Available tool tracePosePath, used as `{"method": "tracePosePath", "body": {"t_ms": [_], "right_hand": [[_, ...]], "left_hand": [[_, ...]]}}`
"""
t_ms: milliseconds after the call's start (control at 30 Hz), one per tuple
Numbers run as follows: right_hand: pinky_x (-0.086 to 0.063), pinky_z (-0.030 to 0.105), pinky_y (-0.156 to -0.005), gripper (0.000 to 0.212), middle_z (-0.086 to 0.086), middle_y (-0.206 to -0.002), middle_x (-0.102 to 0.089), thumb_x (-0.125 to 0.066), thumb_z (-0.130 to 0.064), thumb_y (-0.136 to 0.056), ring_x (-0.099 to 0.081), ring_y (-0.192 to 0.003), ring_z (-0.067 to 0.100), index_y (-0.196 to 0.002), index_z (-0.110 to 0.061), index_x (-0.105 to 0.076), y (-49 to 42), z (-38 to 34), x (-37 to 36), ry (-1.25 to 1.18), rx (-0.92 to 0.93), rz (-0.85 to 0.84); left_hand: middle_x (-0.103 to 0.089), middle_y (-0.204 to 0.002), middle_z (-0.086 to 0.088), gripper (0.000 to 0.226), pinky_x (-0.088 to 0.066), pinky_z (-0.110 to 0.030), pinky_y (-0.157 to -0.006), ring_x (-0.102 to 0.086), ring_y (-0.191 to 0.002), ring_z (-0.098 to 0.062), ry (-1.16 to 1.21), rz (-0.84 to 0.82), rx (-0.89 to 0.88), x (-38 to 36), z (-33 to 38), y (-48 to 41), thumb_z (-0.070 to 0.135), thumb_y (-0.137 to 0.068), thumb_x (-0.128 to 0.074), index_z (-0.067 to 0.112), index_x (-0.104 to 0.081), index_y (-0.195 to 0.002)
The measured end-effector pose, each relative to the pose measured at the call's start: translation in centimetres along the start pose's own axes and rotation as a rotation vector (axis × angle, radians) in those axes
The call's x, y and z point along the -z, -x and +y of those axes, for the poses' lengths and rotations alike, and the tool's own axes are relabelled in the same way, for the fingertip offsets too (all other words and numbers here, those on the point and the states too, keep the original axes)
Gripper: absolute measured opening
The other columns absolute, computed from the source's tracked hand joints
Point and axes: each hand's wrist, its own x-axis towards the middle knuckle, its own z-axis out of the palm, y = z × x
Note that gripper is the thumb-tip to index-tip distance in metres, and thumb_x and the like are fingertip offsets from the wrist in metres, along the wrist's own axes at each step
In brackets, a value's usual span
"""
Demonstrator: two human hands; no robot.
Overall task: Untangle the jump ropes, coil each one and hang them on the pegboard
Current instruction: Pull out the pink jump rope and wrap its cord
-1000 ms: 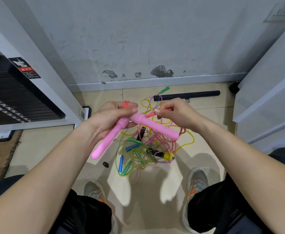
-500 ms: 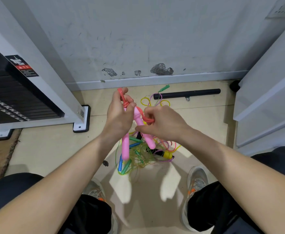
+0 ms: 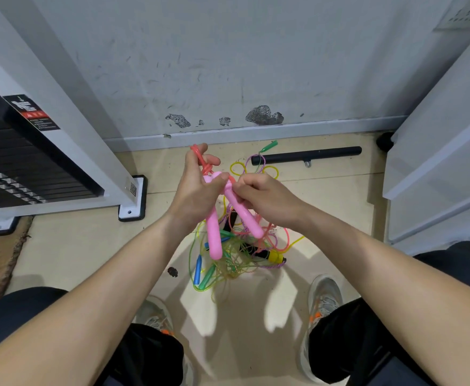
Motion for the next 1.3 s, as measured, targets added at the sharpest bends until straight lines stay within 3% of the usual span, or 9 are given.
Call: {"method": "tracePosePath", "body": {"t_ms": [167, 333, 467, 567, 800, 967, 1100, 1200, 1300], "right_hand": [[-0.032, 0.033, -0.06, 0.041, 0.0, -0.063, -0.046, -0.046, -0.042, -0.096, -0.04, -0.057, 0.015, -0.07, -0.013, -0.057, -0.1, 0.3, 1.3, 0.245, 0.001, -0.059], [-0.023, 0.034, -0.059, 0.037, 0.008, -0.065, -0.031, -0.054, -0.031, -0.097, -0.028, -0.061, 0.02, -0.077, -0.002, -0.067, -0.2, -0.4, 1.7, 0.209, 0.047, -0.102], [-0.026, 0.035, -0.057, 0.049, 0.002, -0.059, -0.029, -0.061, -0.049, -0.086, -0.028, -0.057, 0.017, -0.058, -0.012, -0.049, -0.2, -0.4, 1.4, 0.283, 0.072, -0.125], [-0.032, 0.036, -0.055, 0.05, -0.003, -0.053, -0.034, -0.065, -0.068, -0.068, -0.034, -0.054, 0.015, -0.057, -0.02, -0.056, -0.1, -0.4, 0.6, 0.392, 0.096, -0.014], [-0.046, 0.032, -0.065, 0.028, -0.006, -0.074, -0.056, -0.073, -0.051, -0.077, -0.051, -0.08, 0.02, -0.076, -0.026, -0.061, 0.2, -1.3, 0.2, 0.707, 0.131, 0.164], [-0.051, 0.033, -0.072, 0.02, -0.004, -0.086, -0.067, -0.067, -0.043, -0.077, -0.06, -0.086, 0.024, -0.079, -0.025, -0.059, -0.3, -0.4, -0.2, 0.779, 0.167, 0.208], [-0.052, 0.034, -0.07, 0.014, -0.001, -0.084, -0.067, -0.063, -0.035, -0.076, -0.062, -0.081, 0.03, -0.085, -0.023, -0.063, -0.3, 0.2, -0.4, 0.863, 0.18, 0.223], [-0.052, 0.034, -0.071, 0.015, 0.0, -0.086, -0.066, -0.064, -0.034, -0.077, -0.061, -0.084, 0.031, -0.086, -0.023, -0.063, -0.3, 0.3, -0.5, 0.87, 0.169, 0.204], [-0.05, 0.033, -0.067, 0.016, 0.001, -0.085, -0.064, -0.066, -0.034, -0.078, -0.06, -0.084, 0.031, -0.086, -0.02, -0.062, -0.2, 0.4, -0.3, 0.855, 0.143, 0.175]], "left_hand": [[-0.051, -0.11, 0.003, 0.054, -0.056, -0.04, -0.074, -0.067, -0.093, -0.021, 0.328, 0.082, 0.15, 1.3, 0.9, -1.1, -0.006, -0.095, -0.056, 0.01, -0.034, -0.141], [-0.048, -0.113, 0.006, 0.057, -0.059, -0.041, -0.08, -0.063, -0.095, -0.025, -0.016, -0.051, -0.073, 1.0, 0.2, -0.3, 0.002, -0.096, -0.058, 0.013, -0.03, -0.144], [-0.045, -0.12, 0.003, 0.052, -0.039, -0.029, -0.106, -0.047, -0.119, -0.02, -0.315, -0.105, -0.292, 0.4, -0.7, -0.3, 0.003, -0.094, -0.056, 0.008, -0.032, -0.141], [-0.044, -0.121, 0.004, 0.052, -0.036, -0.017, -0.101, -0.043, -0.115, -0.007, -0.38, -0.07, -0.355, 0.2, -0.8, -0.3, 0.004, -0.096, -0.053, 0.007, -0.031, -0.143], [-0.045, -0.126, 0.011, 0.053, -0.05, -0.049, -0.087, -0.052, -0.109, -0.017, -0.583, -0.011, -0.404, 0.1, -0.5, 0.0, 0.017, -0.096, -0.047, 0.02, -0.027, -0.144], [-0.041, -0.121, 0.004, 0.059, -0.038, -0.029, -0.106, -0.04, -0.12, 0.009, -0.289, -0.078, -0.228, -0.5, -0.8, -0.1, 0.023, -0.086, -0.052, 0.014, -0.028, -0.14], [-0.039, -0.113, 0.007, 0.078, -0.046, -0.02, -0.075, -0.044, -0.123, -0.028, 0.033, -0.161, 0.055, -1.0, 0.0, 0.0, 0.015, -0.062, -0.053, 0.025, -0.025, -0.134], [-0.038, -0.118, 0.009, 0.082, -0.044, -0.01, -0.063, -0.043, -0.113, -0.016, -0.021, -0.31, 0.046, -0.4, 0.0, 0.1, 0.009, -0.061, -0.05, 0.023, -0.023, -0.136], [-0.035, -0.128, 0.008, 0.082, -0.047, -0.013, -0.074, -0.041, -0.125, -0.016, -0.103, -0.465, 0.041, 0.6, -0.9, -0.1, -0.001, -0.075, -0.057, 0.024, -0.016, -0.142]]}}
